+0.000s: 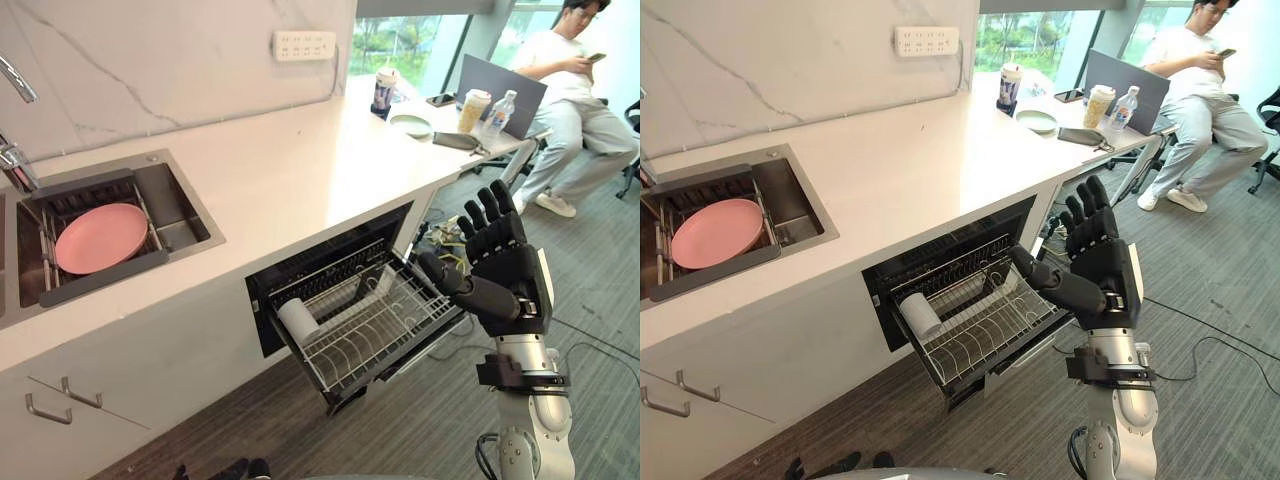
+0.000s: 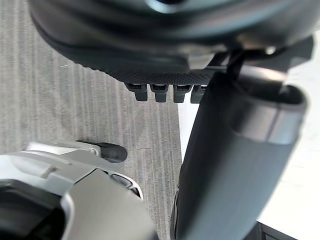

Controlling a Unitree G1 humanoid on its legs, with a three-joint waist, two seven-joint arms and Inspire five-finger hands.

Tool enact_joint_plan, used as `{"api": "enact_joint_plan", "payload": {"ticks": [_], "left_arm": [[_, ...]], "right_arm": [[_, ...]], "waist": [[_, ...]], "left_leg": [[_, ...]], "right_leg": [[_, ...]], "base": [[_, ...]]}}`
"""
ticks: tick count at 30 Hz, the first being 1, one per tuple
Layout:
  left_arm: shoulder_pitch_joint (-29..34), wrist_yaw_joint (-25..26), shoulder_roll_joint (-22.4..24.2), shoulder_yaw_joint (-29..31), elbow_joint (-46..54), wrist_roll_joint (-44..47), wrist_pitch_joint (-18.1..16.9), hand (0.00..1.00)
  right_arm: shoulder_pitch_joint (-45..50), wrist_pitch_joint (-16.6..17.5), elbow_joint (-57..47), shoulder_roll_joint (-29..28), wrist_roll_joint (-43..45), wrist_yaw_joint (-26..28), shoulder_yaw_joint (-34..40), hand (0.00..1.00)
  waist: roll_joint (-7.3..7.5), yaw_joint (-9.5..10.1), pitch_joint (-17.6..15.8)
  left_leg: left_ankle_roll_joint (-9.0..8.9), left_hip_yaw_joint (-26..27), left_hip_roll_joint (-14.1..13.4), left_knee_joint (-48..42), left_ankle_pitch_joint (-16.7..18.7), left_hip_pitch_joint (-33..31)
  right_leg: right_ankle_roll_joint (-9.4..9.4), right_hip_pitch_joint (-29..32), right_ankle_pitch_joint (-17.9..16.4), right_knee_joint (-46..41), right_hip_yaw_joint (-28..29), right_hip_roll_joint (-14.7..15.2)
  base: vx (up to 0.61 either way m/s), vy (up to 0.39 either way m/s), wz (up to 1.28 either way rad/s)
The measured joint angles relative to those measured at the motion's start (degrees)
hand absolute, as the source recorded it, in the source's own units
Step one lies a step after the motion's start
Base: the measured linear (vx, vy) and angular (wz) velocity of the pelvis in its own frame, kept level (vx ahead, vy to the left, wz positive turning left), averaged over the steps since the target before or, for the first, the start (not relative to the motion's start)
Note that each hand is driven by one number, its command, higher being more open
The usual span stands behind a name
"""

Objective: Walk over to the sink, pick up the cup, carry it to the dishwasher, place the cup inside the dishwasher, then close the dishwasher door

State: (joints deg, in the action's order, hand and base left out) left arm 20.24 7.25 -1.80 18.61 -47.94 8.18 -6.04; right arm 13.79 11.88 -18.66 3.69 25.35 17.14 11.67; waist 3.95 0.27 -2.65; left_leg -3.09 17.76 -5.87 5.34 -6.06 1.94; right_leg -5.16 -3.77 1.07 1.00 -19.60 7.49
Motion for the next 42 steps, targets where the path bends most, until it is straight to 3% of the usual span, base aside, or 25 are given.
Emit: {"api": "enact_joint_plan", "payload": {"ticks": [4, 5, 18, 22, 24, 25, 26, 27, 28, 31, 32, 34, 35, 36, 38, 40, 42], "left_arm": [[0.04, -0.05, -0.06, 0.0, -0.69, 0.23, -0.04, 1.0], [0.11, -1.19, -1.04, -1.25, -2.48, 0.68, -0.53, 1.0], [0.09, -2.95, -1.1, -1.61, -2.48, 3.58, -0.63, 1.0], [0.08, -4.97, -0.35, -0.64, -3.55, 4.32, -3.37, 1.0], [-0.57, -5.53, -0.01, 0.38, -4.84, 4.3, -4.47, 1.0], [-1.25, -5.75, 0.02, 1.08, -6.05, 4.15, -5.07, 1.0], [-1.65, -5.54, 0.69, 1.71, -6.71, 4.01, -5.27, 1.0], [-1.5, -5.35, 1.32, 1.86, -6.74, 3.76, -5.32, 1.0], [-0.83, -5.1, 2.85, 1.79, -6.76, 3.28, -5.27, 1.0], [-0.91, -5.1, 2.28, -0.13, -6.08, 1.57, -4.7, 1.0], [-1.06, -5.22, 2.05, -0.49, -6.03, 1.15, -4.45, 1.0], [-1.93, -5.4, 0.9, -2.52, -5.86, -1.22, -3.27, 1.0], [-2.39, -5.41, 0.85, -3.19, -5.42, -1.4, -2.71, 1.0], [-2.41, -5.43, 0.9, -3.91, -4.55, -1.38, -2.34, 1.0], [-3.59, -5.84, -0.85, -6.64, -3.69, -1.13, -1.84, 1.0], [-3.9, -6.42, -2.06, -7.46, -3.75, -1.1, -1.61, 1.0], [-3.86, -6.48, -2.89, -7.84, -3.89, -1.22, -1.62, 1.0]], "right_arm": [[-0.01, -0.03, 0.0, 0.04, -0.25, 0.46, -1.18, 1.0], [-1.08, -0.65, -0.45, 1.14, -0.27, 0.93, -1.0, 1.0], [0.99, -0.62, -0.41, 0.74, 2.89, 1.71, -1.36, 1.0], [0.99, -0.63, 0.1, 0.83, 4.97, 1.59, -1.86, 1.0], [1.01, -0.63, 0.15, 1.24, 5.11, 1.51, 0.16, 1.0], [0.95, -0.64, 0.2, 2.05, 6.15, 1.42, 2.42, 1.0], [-0.02, -0.61, 0.7, 2.92, 7.58, 1.33, 4.54, 1.0], [-0.95, -0.61, 1.25, 3.74, 8.27, 1.27, 5.18, 1.0], [-2.44, -0.53, 2.06, 5.15, 9.02, 1.27, 6.17, 1.0], [-2.8, -0.57, 4.27, 4.18, 8.78, 0.39, 5.54, 1.0], [-2.8, -0.58, 4.42, 3.86, 8.74, 0.38, 5.29, 1.0], [-3.13, -0.66, 6.02, 1.97, 8.51, 0.08, 2.79, 1.0], [-3.15, -0.71, 7.21, 1.24, 8.19, -0.08, 1.27, 1.0], [-3.21, -0.92, 7.97, 0.64, 7.99, -0.04, 0.07, 1.0], [-2.91, -1.09, 8.23, -0.3, 5.79, 0.37, -2.62, 1.0], [-1.93, -1.08, 7.32, -0.29, 5.92, 0.15, -3.09, 1.0], [-0.42, -1.02, 4.81, -0.16, 6.15, 0.0, -2.55, 1.0]], "waist": [[-0.18, -0.61, 0.31], [-0.13, -2.17, 0.42], [-1.14, -2.56, -0.22], [-2.42, -2.42, -0.44], [-2.48, -2.64, -0.32], [-1.96, -2.61, -0.3], [-2.66, -2.48, -0.38], [-3.63, -2.44, -0.29], [-5.73, -2.69, -0.27], [-6.06, -1.63, -0.5], [-6.01, -1.53, -0.61], [-6.02, -0.57, -1.39], [-6.35, 0.23, -1.83], [-6.58, 0.34, -2.15], [-5.99, -0.96, -3.35], [-4.91, -1.38, -3.02], [-3.67, -1.39, -2.27]], "left_leg": [[-0.04, 0.16, 0.25, 0.0, 0.05, 0.25], [0.51, -0.01, 1.18, -0.03, 0.41, 0.58], [0.63, -0.62, 1.47, -0.1, 0.43, 0.0], [1.49, -3.11, 1.43, -0.24, 0.52, -2.46], [2.81, 2.18, 0.7, -1.57, 2.42, -3.51], [4.02, 6.64, 0.29, -2.89, 3.98, -3.7], [5.32, 11.02, -0.97, -6.7, 4.8, -4.79], [5.42, 12.74, -1.78, -8.44, 4.88, -5.04], [2.29, 14.14, -2.48, -9.24, 3.56, -4.9], [3.48, 11.39, 2.52, -4.63, 2.6, -3.29], [3.72, 11.07, 3.01, -4.14, 2.52, -3.12], [5.69, 10.22, 5.14, -3.0, 3.29, -2.21], [6.36, 10.0, 5.14, -2.72, 3.78, -1.77], [6.61, 9.59, 4.87, -2.23, 3.95, -1.31], [6.26, 5.68, 4.18, -1.25, 3.62, -1.85], [5.66, 2.87, 5.34, -0.41, 3.2, -2.13], [5.9, 0.6, 7.64, -0.17, 3.37, -2.37]], "right_leg": [[0.11, -0.11, 0.08, 0.0, 0.2, 0.27], [-0.07, 1.01, -1.07, -3.08, 0.41, 1.63], [-0.23, 0.72, -0.89, -2.95, 0.36, 1.4], [-0.5, 0.17, -1.16, -2.97, -3.96, 1.57], [-0.87, -1.74, -0.88, -1.58, -8.94, 2.29], [-1.21, -3.13, -0.83, -0.72, -12.51, 4.16], [-1.97, -3.64, -1.32, -1.79, -15.08, 5.62], [-2.45, -3.78, -1.74, -2.64, -15.93, 6.04], [-3.68, -4.63, -2.6, -4.42, -18.19, 7.0], [-3.94, -4.78, -2.75, -9.37, -19.96, 11.74], [-3.93, -4.63, -2.74, -10.18, -19.83, 12.35], [-2.4, -2.46, -1.72, -16.92, -17.99, 15.7], [1.04, -0.79, -0.03, -21.0, -17.72, 16.68], [4.05, 0.76, 0.09, -23.34, -16.0, 16.47], [1.34, 3.22, -6.12, -22.41, -2.19, 6.82], [0.15, 3.21, -9.11, -17.58, 6.73, -0.25], [0.77, 3.23, -9.8, -13.64, 11.56, -4.02]], "base": [[-0.01, 0.01, -0.02], [0.0, 0.0, 0.0], [0.0, 0.0, 0.02], [0.0, -0.003, 0.53], [0.04, 0.027, 1.22], [0.06, 0.157, 1.45], [0.07, 0.178, 1.32], [0.08, 0.202, 1.1], [0.06, 0.142, 0.77], [0.03, 0.222, 0.67], [0.03, 0.237, 0.47], [0.05, 0.253, 0.27], [0.05, 0.212, 0.09], [0.06, 0.195, 0.25], [0.07, 0.104, 0.67], [0.1, 0.007, 0.77], [0.12, -0.013, 0.75]]}}
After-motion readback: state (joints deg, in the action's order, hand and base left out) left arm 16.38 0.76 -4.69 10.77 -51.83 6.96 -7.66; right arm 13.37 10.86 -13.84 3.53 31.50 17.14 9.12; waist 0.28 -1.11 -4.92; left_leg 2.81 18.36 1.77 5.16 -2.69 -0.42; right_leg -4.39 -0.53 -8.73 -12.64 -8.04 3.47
